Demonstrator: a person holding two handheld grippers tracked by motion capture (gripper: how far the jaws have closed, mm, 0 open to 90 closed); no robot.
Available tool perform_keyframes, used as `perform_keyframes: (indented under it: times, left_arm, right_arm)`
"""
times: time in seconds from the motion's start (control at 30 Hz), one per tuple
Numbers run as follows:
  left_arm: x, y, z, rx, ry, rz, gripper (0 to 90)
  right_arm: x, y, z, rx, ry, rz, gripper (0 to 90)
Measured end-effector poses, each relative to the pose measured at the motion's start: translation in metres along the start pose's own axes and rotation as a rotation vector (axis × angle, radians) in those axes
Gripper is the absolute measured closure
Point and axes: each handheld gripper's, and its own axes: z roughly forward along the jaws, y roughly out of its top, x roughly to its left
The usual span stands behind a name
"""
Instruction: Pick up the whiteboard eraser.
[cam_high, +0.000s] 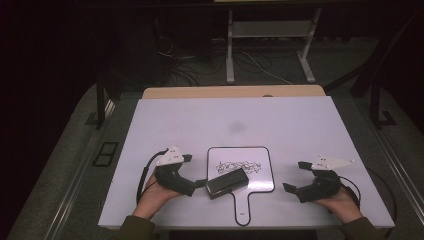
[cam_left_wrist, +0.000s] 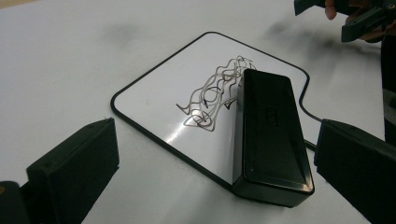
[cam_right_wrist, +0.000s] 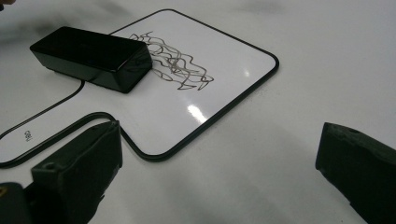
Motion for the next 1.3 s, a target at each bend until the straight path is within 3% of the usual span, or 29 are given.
perform_keyframes:
  times: [0.7, 1.3]
  left_arm:
    - [-0.007, 0.013, 0.011, 0.003, -0.009, 0.008, 0.0]
    - [-0.017, 0.034, 0.042, 0.007, -0.064, 0.047, 0.0]
  right_arm:
    - [-0.001, 0.000, 0.001, -0.006, 0.005, 0.006, 0.0]
    - [-0.002, 0.000, 0.000, -0.006, 0.003, 0.016, 0.0]
